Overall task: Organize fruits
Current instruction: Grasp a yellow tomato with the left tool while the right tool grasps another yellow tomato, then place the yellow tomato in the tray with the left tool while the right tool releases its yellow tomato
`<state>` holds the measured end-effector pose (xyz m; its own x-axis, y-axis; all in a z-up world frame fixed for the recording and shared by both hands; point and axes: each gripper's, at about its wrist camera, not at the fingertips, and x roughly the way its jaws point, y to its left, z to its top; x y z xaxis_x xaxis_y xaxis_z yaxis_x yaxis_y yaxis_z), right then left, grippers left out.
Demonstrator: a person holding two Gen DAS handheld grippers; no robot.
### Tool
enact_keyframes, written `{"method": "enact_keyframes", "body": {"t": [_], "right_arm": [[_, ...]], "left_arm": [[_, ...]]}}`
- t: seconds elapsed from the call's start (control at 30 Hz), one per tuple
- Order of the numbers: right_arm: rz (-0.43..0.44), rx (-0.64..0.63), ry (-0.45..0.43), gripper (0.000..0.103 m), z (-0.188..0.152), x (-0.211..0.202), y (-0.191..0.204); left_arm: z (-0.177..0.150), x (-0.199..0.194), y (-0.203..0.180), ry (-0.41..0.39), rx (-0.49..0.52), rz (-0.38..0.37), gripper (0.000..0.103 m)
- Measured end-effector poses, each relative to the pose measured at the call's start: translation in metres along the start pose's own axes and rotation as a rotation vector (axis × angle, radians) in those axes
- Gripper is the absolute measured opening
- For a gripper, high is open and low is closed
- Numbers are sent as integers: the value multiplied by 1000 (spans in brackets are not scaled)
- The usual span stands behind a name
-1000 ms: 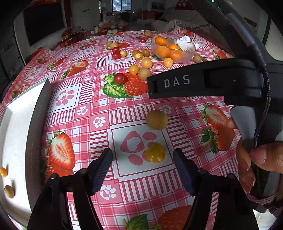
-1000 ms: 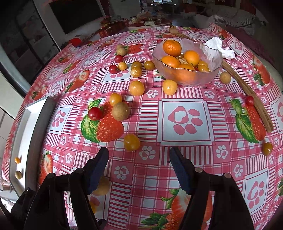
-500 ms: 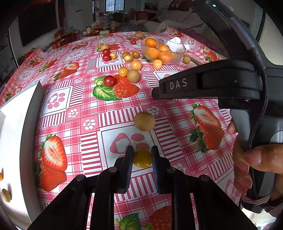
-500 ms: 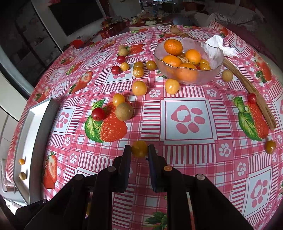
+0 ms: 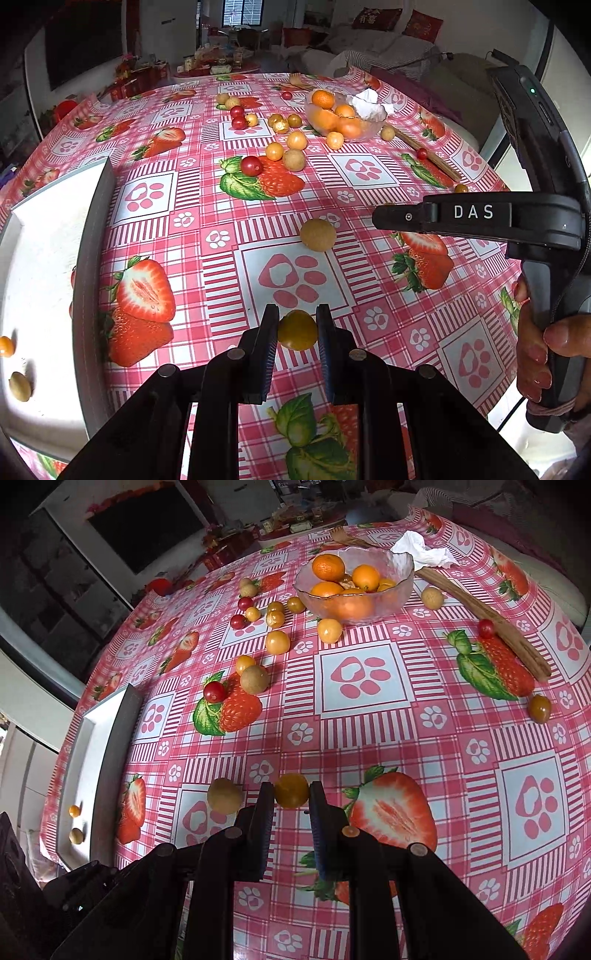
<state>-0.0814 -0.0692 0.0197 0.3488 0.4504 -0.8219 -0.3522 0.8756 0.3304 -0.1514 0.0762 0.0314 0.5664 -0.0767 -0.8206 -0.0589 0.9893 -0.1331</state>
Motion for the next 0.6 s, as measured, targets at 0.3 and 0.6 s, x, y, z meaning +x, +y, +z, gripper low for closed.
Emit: {"method": "enact_keyframes", "body": {"t": [0.3,0.6], "right_arm": [[-11,-3,-3,21,-12,-14,10],[-5,-58,-4,21,-16,-21,43]], "left_arm": [[-4,-25,14,-48,-28,-6,22],[-9,-47,42,-96,-72,8,22]]}}
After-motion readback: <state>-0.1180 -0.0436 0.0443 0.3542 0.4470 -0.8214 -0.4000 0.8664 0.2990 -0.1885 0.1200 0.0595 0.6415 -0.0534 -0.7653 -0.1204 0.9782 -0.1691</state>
